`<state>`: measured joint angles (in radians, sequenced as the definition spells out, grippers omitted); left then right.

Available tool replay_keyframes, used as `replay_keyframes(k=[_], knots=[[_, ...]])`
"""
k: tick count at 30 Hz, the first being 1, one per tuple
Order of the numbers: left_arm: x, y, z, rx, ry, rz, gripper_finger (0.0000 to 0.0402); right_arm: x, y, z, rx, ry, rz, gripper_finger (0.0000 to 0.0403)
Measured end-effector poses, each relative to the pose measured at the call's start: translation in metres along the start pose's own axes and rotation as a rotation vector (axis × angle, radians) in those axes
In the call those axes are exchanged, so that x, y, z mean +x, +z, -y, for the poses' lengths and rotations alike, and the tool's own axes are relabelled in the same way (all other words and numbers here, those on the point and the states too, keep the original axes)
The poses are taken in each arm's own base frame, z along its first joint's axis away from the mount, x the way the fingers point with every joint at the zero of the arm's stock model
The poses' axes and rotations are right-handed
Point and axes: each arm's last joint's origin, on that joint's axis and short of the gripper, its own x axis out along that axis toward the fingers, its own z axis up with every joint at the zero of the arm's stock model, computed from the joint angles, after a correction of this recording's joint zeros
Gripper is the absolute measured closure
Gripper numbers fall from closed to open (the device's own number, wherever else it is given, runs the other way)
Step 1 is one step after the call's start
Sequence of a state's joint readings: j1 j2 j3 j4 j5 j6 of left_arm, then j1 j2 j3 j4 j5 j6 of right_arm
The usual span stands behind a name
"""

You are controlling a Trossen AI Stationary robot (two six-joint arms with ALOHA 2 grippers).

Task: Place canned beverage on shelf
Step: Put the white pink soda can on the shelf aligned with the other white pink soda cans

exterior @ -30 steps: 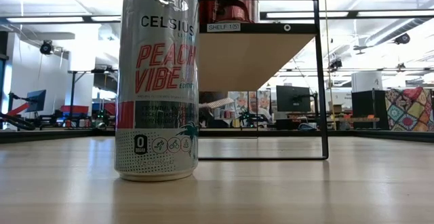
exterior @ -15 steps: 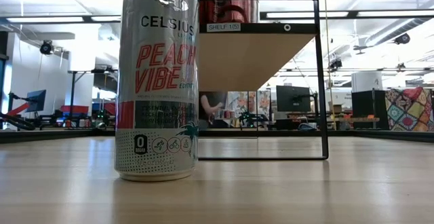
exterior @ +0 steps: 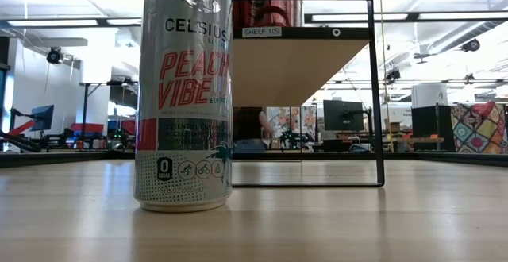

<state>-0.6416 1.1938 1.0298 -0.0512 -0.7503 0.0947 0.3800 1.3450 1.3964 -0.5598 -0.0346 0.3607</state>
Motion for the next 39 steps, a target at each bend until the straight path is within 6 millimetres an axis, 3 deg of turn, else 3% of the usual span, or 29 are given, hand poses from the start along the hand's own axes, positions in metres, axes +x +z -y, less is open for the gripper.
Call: replay_keyframes(k=[6,15,24,30,39], knots=[[-0.001,0.002,0.004,-0.071,-0.113,0.021,0.0402,-0.006,-0.006,-0.008,0.233,0.052,-0.057,0.0394],[-0.007,0.000,0.022,-0.247,-0.248,-0.003,0.0384,0.000,-0.027,-0.036,0.233,0.082,-0.175,0.0394],[-0.001,-0.025,0.080,-0.191,-0.181,-0.057,0.0273,-0.001,-0.047,-0.071,0.139,-0.001,-0.122,0.0394],[0.003,-0.047,0.107,-0.222,-0.070,-0.093,0.0198,0.007,-0.058,-0.086,0.090,-0.062,-0.094,0.0394],[0.021,-0.078,0.138,-0.192,-0.029,-0.135,0.0138,0.031,-0.067,-0.093,0.061,-0.114,-0.082,0.0394]])
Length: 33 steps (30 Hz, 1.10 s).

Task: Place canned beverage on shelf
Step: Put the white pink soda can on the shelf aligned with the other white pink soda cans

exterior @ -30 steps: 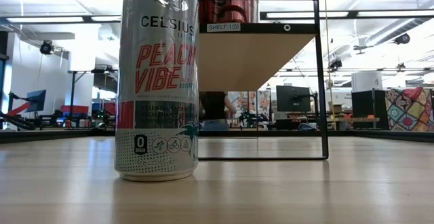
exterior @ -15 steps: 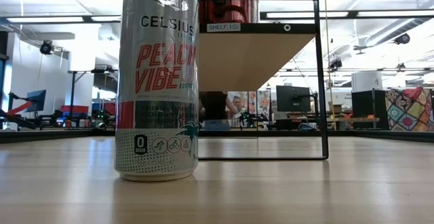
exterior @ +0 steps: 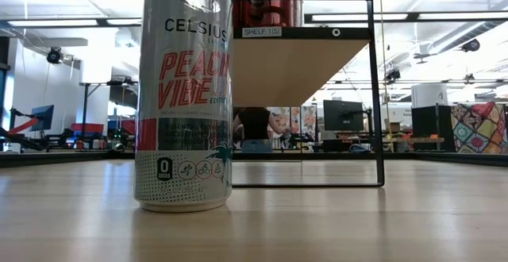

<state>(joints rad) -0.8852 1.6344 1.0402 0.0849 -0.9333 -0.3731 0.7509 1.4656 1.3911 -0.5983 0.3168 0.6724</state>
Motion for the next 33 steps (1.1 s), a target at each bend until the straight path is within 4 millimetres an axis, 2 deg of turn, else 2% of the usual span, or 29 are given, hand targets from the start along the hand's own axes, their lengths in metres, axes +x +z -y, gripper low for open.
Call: replay_keyframes(k=[3,9,13,23,33], knots=[[0.004,-0.005,0.004,0.008,0.011,-0.006,0.0133,0.010,-0.001,-0.004,0.000,0.011,0.011,0.0394],[0.008,-0.015,0.004,0.026,0.142,0.019,0.0133,0.021,-0.001,-0.008,-0.008,0.016,0.019,0.0394],[0.011,-0.022,0.006,-0.014,0.170,0.021,0.0133,0.023,0.001,-0.010,-0.002,0.033,0.041,0.0394],[0.023,-0.047,0.013,0.015,0.243,0.017,0.0133,0.023,0.002,-0.010,0.002,0.016,0.061,0.0394],[0.031,-0.060,0.015,-0.027,0.297,0.037,0.0133,0.023,0.002,-0.010,0.002,0.018,0.066,0.0394]])
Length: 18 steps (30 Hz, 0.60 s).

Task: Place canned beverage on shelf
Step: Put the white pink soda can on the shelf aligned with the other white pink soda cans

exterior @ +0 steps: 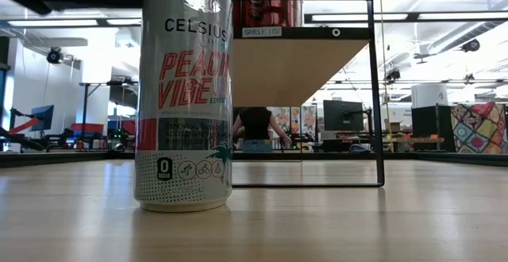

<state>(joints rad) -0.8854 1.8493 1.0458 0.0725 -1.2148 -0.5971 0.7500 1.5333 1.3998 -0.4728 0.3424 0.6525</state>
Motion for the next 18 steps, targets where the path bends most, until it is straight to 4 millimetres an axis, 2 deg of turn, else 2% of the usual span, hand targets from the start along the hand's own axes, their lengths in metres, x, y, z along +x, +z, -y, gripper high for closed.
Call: replay_keyframes(k=[8,18], knots=[[0.009,-0.015,0.006,-0.047,0.011,-0.004,0.0134,0.000,0.000,0.000,-0.014,0.000,0.000,0.0394],[0.029,-0.018,0.005,-0.074,0.001,-0.033,0.0134,0.000,0.000,0.000,-0.037,-0.001,-0.001,0.0394]])
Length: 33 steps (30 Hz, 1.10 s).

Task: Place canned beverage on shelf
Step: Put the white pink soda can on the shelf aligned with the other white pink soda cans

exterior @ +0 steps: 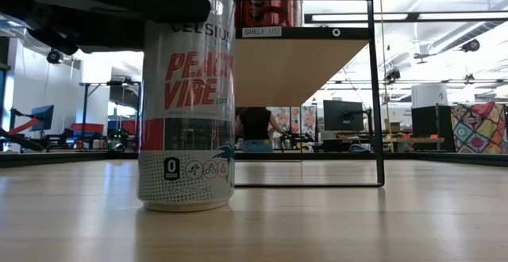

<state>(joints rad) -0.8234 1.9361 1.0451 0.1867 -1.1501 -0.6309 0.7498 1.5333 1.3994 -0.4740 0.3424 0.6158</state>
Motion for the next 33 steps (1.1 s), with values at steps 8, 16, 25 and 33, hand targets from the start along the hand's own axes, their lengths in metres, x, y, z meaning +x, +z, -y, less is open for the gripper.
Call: replay_keyframes(k=[8,16,25,33], knots=[[0.011,0.004,-0.003,-0.016,-0.007,-0.017,0.0134,0.000,0.001,0.001,-0.023,-0.003,0.001,0.0394],[0.022,0.006,-0.006,-0.029,-0.037,-0.055,0.0134,0.001,0.000,0.002,-0.038,-0.006,-0.003,0.0394],[0.022,0.006,-0.007,-0.027,-0.032,-0.053,0.0180,0.002,-0.003,0.003,-0.056,-0.016,-0.018,0.0394],[0.012,0.020,-0.007,0.005,-0.045,-0.030,0.0178,0.002,-0.003,0.003,-0.056,-0.015,-0.018,0.0394]])
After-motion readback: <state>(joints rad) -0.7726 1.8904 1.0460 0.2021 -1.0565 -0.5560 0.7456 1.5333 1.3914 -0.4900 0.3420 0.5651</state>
